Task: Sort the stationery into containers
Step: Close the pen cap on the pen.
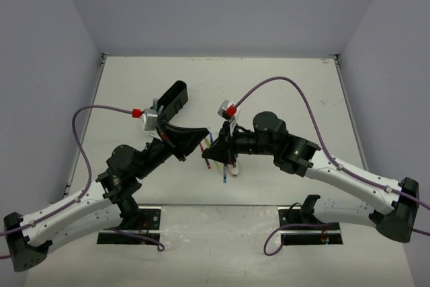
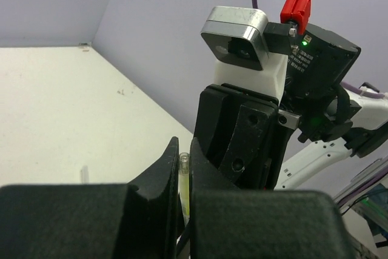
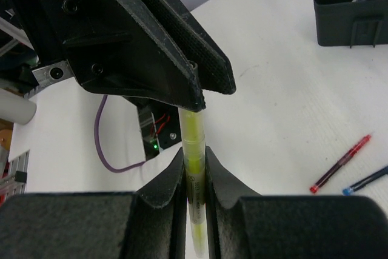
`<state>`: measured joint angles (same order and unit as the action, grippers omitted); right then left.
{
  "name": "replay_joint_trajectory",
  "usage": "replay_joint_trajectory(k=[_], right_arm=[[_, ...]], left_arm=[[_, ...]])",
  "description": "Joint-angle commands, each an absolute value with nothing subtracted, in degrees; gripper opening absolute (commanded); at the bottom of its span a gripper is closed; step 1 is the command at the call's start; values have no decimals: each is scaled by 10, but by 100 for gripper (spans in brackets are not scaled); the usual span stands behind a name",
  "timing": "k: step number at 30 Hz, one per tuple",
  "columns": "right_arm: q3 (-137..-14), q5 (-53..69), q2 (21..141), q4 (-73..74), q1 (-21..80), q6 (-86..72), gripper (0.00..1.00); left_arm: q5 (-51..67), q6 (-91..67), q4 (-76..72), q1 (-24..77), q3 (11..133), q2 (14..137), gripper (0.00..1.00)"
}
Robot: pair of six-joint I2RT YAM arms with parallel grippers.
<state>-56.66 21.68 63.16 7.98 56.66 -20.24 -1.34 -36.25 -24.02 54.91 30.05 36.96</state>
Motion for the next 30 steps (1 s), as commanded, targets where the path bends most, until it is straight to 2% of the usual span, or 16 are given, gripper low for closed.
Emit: replay_joint_trajectory(k=[1, 5, 6, 7, 9, 11, 12, 15, 22, 30], right_arm=[[-539, 192, 605, -75, 546, -221, 0], [-522, 198, 587, -88, 546, -227, 0], [-518, 204, 583, -91, 546, -230, 0], [-514, 211, 581, -93, 546, -230, 0], [-509, 223, 579, -98, 546, -230, 0], [-505, 229, 581, -99, 546, -229, 0], [-504, 234, 584, -99, 546, -229, 0], [-502, 247, 590, -100, 548, -227, 0], [-500, 275, 599, -95, 553, -216, 0], [-492, 296, 596, -96, 558, -207, 0]], left_arm=[[55, -318, -131, 565, 354, 364, 0], [52, -316, -115, 565, 375, 364, 0], [50, -315, -109, 565, 379, 363, 5], [49, -313, -108, 565, 380, 362, 20], [51, -312, -113, 566, 378, 359, 43], [49, -311, -113, 566, 377, 359, 54], [50, -311, -113, 565, 379, 361, 55], [53, -308, -116, 566, 383, 364, 49], [46, -298, -114, 565, 395, 364, 50], [3, -293, -94, 566, 414, 361, 40]])
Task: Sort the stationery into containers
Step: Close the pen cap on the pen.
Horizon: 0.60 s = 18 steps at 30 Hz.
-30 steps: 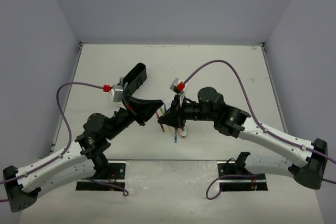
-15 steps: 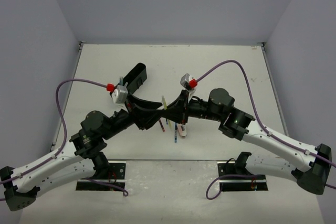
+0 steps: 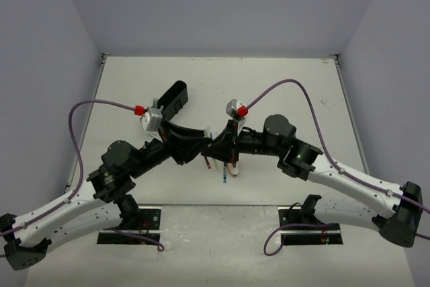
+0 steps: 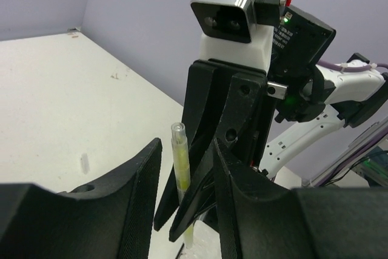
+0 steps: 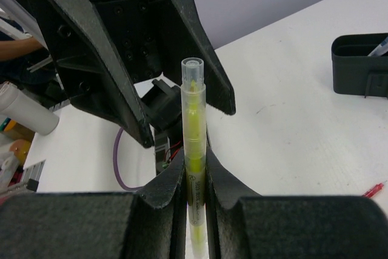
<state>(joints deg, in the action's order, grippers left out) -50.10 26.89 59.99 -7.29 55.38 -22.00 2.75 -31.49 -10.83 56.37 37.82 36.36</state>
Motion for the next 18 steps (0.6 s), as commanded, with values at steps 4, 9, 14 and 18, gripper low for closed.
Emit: replay_joint_trajectory(k=[4, 9, 14, 18], right_arm=[[-493, 313, 592, -94, 561, -203, 0], [-493, 316, 590, -89, 562, -198, 0], [-495, 314, 585, -91, 563, -199, 0], [-504, 315, 586, -86, 563, -199, 0]], left_arm=[[-17, -289, -90, 565, 417, 363, 37], [-1, -290, -99, 565, 423, 370, 25], [25, -294, -108, 565, 411, 377, 24], [40, -299, -126, 565, 393, 376, 1]])
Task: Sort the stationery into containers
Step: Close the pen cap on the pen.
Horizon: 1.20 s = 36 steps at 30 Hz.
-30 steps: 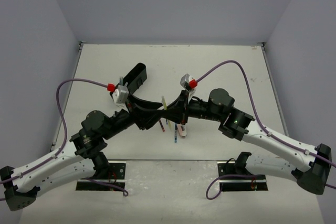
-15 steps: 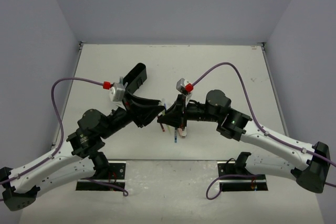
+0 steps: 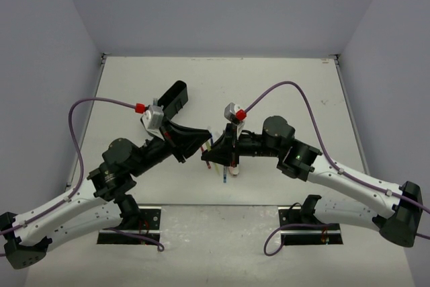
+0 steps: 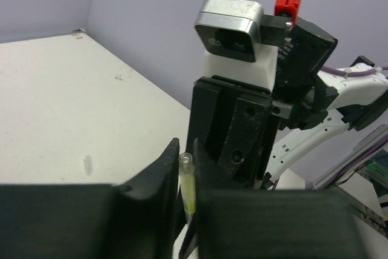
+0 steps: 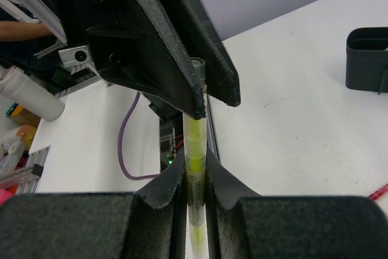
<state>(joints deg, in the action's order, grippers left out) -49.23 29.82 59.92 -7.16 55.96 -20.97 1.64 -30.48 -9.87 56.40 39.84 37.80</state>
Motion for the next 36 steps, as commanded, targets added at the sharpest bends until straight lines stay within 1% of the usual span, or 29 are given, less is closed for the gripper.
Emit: replay_joint_trajectory(k=[1, 4, 9, 11, 14, 20, 25, 28, 30, 31, 33, 36], right_arm=[[-508, 313, 585, -84, 564, -198, 0], [-510, 299, 576, -84, 564, -199, 0], [-523, 220, 566, -81, 564, -207, 0], [-548, 183, 571, -65, 564, -208, 0], [-580, 166, 578, -57, 563, -204, 0], [-629, 170, 594, -31, 563, -190, 0], [-610, 199, 595, -33, 563, -182, 0], [-590, 230, 594, -36, 564, -175, 0], [-582, 241, 593, -38, 564, -175, 0], [-575, 248, 591, -41, 564, -178, 0], [-567, 263, 589, -47, 564, -182, 0], [-563, 279, 590, -47, 567, -185, 0]], left_arm=[[51, -302, -132, 565, 390, 380, 0], [70, -309, -152, 565, 376, 384, 0], [72, -326, -175, 565, 346, 390, 0], [68, -329, -178, 565, 334, 391, 0], [69, -329, -177, 565, 323, 390, 0], [81, -330, -173, 565, 317, 391, 0], [45, -323, -134, 565, 338, 379, 0], [34, -318, -107, 565, 362, 377, 5], [32, -316, -100, 565, 369, 376, 20], [32, -317, -99, 566, 373, 374, 24], [33, -317, -98, 566, 377, 371, 25], [33, -318, -100, 566, 382, 370, 24]])
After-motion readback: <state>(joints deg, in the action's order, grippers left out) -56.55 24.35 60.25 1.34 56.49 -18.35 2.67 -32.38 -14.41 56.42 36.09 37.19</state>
